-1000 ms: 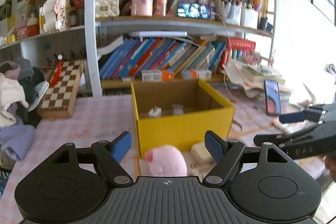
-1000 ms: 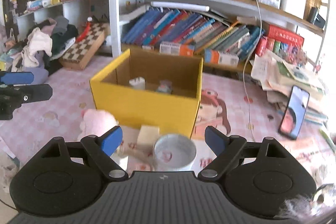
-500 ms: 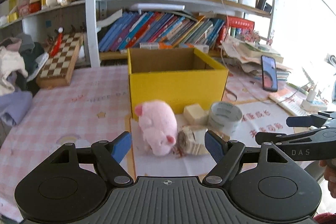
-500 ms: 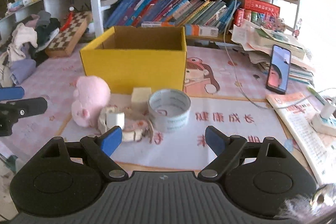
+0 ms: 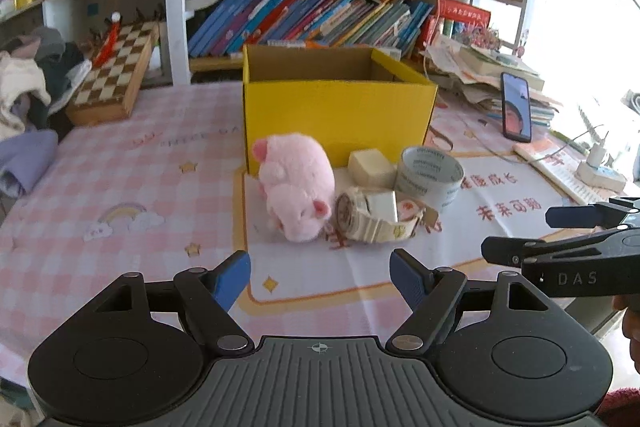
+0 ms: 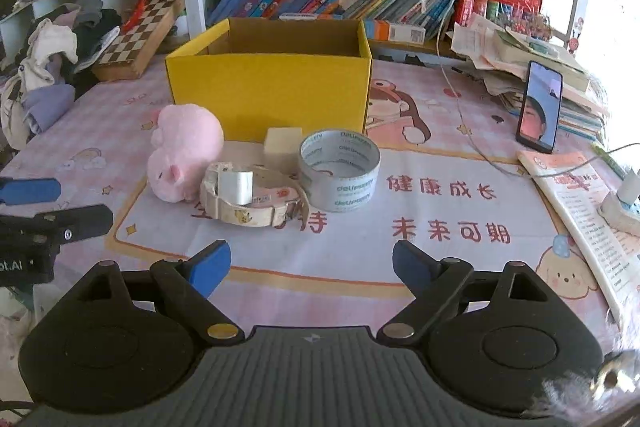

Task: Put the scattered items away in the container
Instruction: 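Withdraw both tools from the box back toward the remaining items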

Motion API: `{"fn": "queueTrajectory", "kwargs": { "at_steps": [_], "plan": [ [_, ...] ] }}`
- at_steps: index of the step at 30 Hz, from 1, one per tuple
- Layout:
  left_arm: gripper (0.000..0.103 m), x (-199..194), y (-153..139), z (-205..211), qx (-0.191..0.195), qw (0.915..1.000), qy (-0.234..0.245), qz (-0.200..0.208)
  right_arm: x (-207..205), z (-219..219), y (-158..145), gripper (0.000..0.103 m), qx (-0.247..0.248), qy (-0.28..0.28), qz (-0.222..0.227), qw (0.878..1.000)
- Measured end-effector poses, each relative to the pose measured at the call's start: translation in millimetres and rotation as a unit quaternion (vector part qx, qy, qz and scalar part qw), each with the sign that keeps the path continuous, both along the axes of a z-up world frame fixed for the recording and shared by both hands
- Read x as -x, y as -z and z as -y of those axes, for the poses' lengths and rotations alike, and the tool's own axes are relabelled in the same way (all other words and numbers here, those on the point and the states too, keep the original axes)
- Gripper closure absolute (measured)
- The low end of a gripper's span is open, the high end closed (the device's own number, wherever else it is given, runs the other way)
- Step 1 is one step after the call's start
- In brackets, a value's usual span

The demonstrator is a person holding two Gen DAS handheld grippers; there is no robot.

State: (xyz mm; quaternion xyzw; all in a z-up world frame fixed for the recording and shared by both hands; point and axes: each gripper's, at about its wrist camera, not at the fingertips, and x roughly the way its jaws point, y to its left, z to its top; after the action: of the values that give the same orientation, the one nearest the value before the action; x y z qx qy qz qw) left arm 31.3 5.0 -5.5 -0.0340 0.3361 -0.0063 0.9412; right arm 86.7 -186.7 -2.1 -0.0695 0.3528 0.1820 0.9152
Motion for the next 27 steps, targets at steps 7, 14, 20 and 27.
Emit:
{"fn": "queueTrajectory", "kwargs": {
  "at_steps": [7,14,20,27],
  "plan": [
    [0.024,-1.5,2.8,3.4,-0.005,1.0000,0.007,-0.002,0.1,1.8,6.7,0.015,0.004,0.007,-0.009,1.000],
    [0.024,-5.4,4.1,1.7,-0.008,0.9999,0.006,-0.006,-6.6,6.5,8.3,0.015,0.000,0.019,-0.017,1.000],
    [0.024,-8.6,3.0,0.8,-0.005,0.9999,0.010,-0.005,-10.3,4.5,6.4,0.015,0.001,0.015,-0.014,1.000],
    [0.024,-9.4,2.3,2.4,-0.008,0.9999,0.015,-0.003,-11.3,1.3,4.4,0.015,0.003,0.010,-0.012,1.000]
  ]
}}
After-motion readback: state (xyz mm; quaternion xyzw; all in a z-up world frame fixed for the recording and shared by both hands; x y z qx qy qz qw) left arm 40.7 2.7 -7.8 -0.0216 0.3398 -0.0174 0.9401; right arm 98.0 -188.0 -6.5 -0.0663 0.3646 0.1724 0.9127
